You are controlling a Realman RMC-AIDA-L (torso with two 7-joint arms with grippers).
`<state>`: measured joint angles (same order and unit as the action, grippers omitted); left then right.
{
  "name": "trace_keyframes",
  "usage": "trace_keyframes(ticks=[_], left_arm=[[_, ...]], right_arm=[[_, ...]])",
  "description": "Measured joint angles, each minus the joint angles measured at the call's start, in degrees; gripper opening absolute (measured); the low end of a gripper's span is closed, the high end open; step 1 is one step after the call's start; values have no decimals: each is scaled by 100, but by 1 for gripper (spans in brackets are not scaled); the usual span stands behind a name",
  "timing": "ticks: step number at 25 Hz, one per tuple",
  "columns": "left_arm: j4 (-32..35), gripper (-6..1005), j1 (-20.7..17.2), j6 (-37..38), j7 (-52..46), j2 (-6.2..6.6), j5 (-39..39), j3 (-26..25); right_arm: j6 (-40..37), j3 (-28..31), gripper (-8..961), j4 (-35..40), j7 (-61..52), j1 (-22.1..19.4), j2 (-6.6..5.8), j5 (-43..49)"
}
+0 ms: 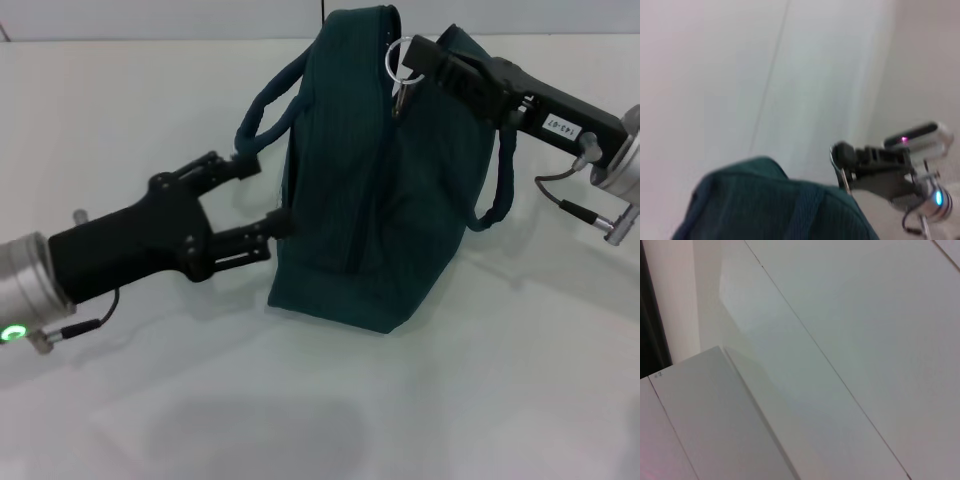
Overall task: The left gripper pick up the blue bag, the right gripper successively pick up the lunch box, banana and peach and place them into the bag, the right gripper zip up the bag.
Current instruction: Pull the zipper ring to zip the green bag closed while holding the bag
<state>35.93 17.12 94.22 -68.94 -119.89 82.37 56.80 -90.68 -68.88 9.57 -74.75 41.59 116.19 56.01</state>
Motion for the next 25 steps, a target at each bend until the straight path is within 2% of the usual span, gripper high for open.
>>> trace_keyframes(ticks=[5,8,12,17,24,25], left_arm=[[661,889,-68,-702,-400,-21,71,694],[790,890,-101,-1016,-458,-26,-72,945],[797,889,-94,-1168,-528,-24,-230,990],[782,887,3,-1205,-821,-8,-246,993],[751,884,68,-1155,-698,-13,-311,1156],[740,843,73,-1148,-646,-14,-359,1198]], right_arm=[[24,33,5,1,2,-33,0,-9],[25,30,5,1,4,-38,0,-12],[25,25,5,1,5,-28,0,-12],[28,23,5,0,6,-2,0,-12],[43,32,5,-21,5,2,0,-12],[44,32,5,-23,5,2,0,-11]])
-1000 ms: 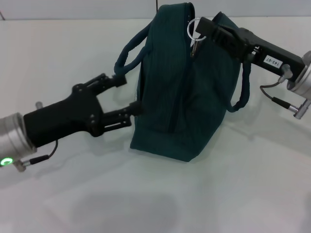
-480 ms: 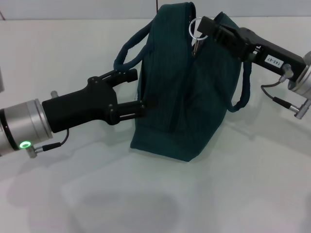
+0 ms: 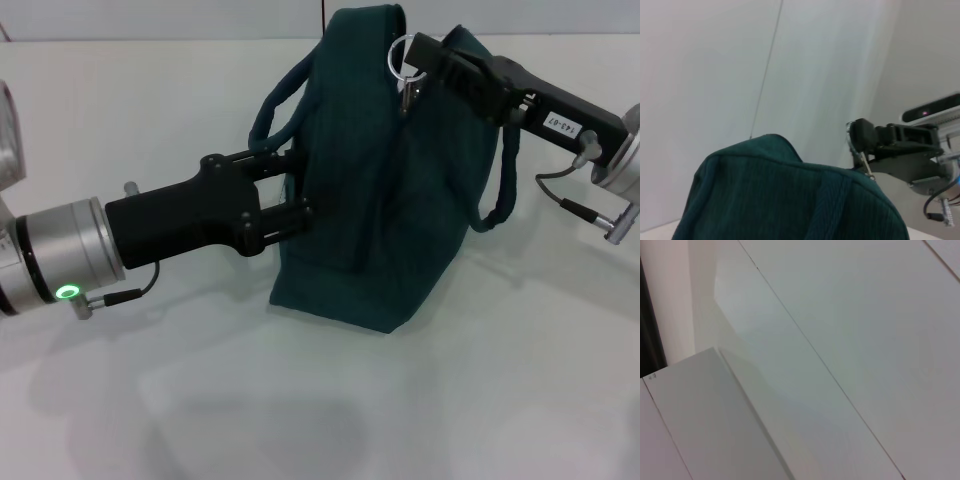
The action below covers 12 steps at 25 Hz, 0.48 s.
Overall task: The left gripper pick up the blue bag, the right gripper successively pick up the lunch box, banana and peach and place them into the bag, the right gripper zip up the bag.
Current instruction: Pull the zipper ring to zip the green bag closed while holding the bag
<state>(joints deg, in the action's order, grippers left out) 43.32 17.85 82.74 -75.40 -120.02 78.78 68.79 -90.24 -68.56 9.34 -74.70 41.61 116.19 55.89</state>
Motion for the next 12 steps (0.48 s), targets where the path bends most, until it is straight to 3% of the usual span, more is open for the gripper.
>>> trace_keyframes(ticks=[12], left_arm=[[-411,383,223,136,322,22,-184,65]], right_arm=[[0,-41,5,-3,-17,-24,0,-45]])
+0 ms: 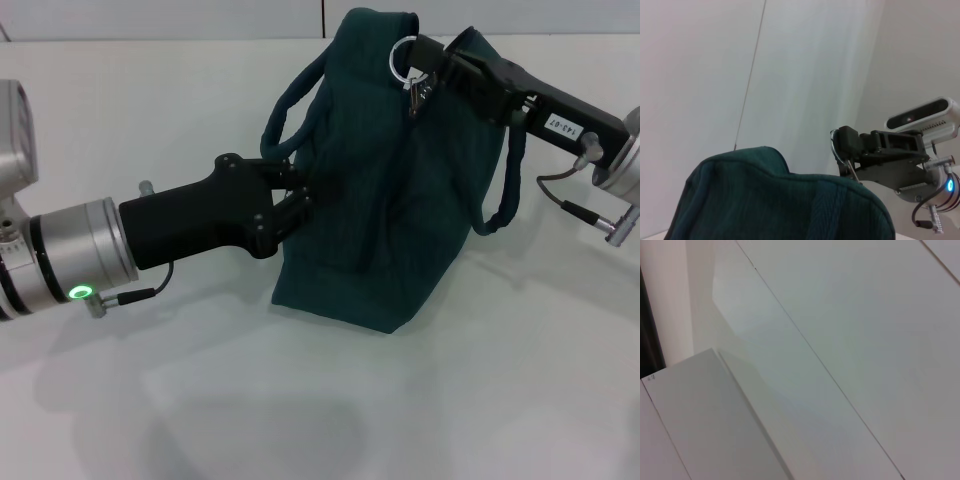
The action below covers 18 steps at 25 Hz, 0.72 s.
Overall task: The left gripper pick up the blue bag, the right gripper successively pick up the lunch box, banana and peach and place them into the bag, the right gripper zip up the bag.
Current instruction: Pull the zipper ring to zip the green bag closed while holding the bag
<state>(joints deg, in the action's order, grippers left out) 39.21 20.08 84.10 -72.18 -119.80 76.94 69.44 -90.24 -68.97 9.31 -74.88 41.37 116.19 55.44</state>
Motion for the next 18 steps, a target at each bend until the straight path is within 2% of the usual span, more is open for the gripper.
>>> trace_keyframes(ticks=[6,18], left_arm=[[-19,109,21,1,26,6,-1,-7],[-19,62,59,9,64,24,67,17]], right_arm=[[-28,-3,5,-8,-18,-8,0,-5],[-66,6,5,-10,-27,-17,0,-8]])
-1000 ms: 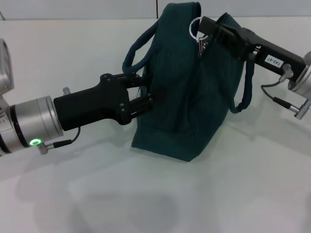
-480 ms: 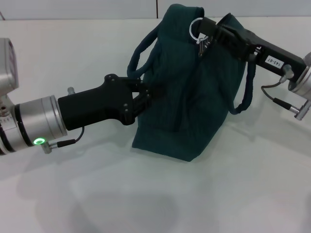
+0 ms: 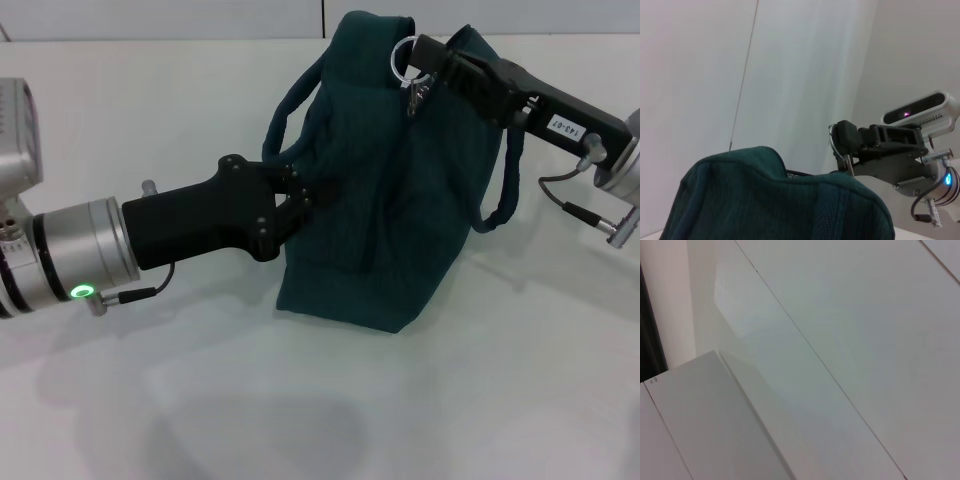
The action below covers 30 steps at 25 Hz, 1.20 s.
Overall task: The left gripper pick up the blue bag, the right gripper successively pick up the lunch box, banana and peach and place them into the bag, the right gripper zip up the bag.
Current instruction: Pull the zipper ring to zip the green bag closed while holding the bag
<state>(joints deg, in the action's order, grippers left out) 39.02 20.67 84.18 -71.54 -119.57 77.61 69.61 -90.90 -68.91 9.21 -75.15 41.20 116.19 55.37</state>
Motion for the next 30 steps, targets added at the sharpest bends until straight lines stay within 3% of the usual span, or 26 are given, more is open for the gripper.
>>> trace_keyframes(ticks=[11,21,30], left_arm=[[-82,58,83,98,-67,20,46,-3],[-635,55,351,535,-136,169,130,-23],[-659,54,396,984,-142,189,322,-5]], right_arm=[[-141,13,5,-13,-33,2,1,-139],[-180,26,5,8,-35,-25,0,-266],[-155,36,6,36,-35,-59,0,-289]])
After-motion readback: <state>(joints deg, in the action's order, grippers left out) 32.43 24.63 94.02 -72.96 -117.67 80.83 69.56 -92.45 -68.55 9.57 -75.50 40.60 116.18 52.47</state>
